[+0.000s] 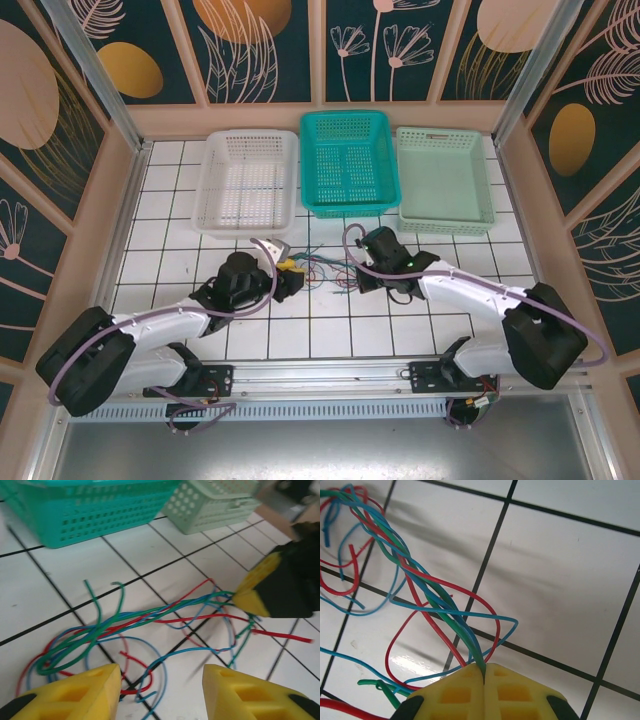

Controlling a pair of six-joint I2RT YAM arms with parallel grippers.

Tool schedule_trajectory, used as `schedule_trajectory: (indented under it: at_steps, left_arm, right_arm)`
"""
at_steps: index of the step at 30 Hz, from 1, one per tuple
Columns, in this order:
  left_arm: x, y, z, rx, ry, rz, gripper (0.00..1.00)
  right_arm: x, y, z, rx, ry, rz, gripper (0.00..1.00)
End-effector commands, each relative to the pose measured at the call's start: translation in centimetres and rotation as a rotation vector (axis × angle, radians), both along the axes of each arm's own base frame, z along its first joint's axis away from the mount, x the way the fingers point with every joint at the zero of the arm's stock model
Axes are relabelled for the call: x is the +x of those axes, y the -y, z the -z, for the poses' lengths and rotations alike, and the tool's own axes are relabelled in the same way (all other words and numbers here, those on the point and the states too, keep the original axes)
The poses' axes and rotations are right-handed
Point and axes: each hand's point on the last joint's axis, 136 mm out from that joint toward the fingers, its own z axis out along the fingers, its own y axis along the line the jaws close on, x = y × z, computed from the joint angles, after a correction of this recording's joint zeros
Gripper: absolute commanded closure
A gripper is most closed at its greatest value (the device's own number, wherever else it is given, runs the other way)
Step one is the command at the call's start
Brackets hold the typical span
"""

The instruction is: Untangle the cables

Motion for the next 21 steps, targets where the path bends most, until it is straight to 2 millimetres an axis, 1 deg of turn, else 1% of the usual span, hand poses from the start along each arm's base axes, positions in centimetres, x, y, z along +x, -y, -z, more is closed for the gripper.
schedule_trajectory:
  at_steps: [1,6,7,10,12,15,17,21]
  left_arm:
    - [-1.8,2.9,-1.7,-0.068,0.019,0.136,0.51]
    - [-3.5,6.0,0.5,-0.010,-0.026,0.205,0.49]
    - [-4.0,6.7,0.7,-0.008,-0.023,0.222,0.48]
    - [-4.8,7.8,-0.1,-0.031,0.017,0.232,0.43]
    - [-4.8,7.6,-0.7,-0.053,0.035,0.209,0.40]
    - [-5.0,6.6,-1.7,-0.102,0.070,0.177,0.39]
    - [-5.1,6.3,-2.2,-0.099,0.097,0.168,0.37]
    - [-4.8,6.9,-2.2,-0.048,0.142,0.189,0.34]
  right_arm:
    - [-0.4,-0.6,0.4,0.015,-0.029,-0.026,1.00]
    - [-0.7,-1.1,0.2,0.051,-0.041,-0.051,1.00]
    - [-0.7,-1.1,0.1,0.053,-0.041,-0.049,1.00]
    - [-0.7,-1.0,0.1,0.054,-0.052,-0.046,1.00]
    - [-0.7,-0.9,0.2,0.055,-0.059,-0.041,1.00]
    - [-0.8,-0.6,0.4,0.060,-0.065,-0.029,1.00]
    - [-1.0,-0.7,0.2,0.078,-0.069,-0.034,1.00]
    - [-1.2,-1.4,-0.4,0.120,-0.062,-0.058,1.00]
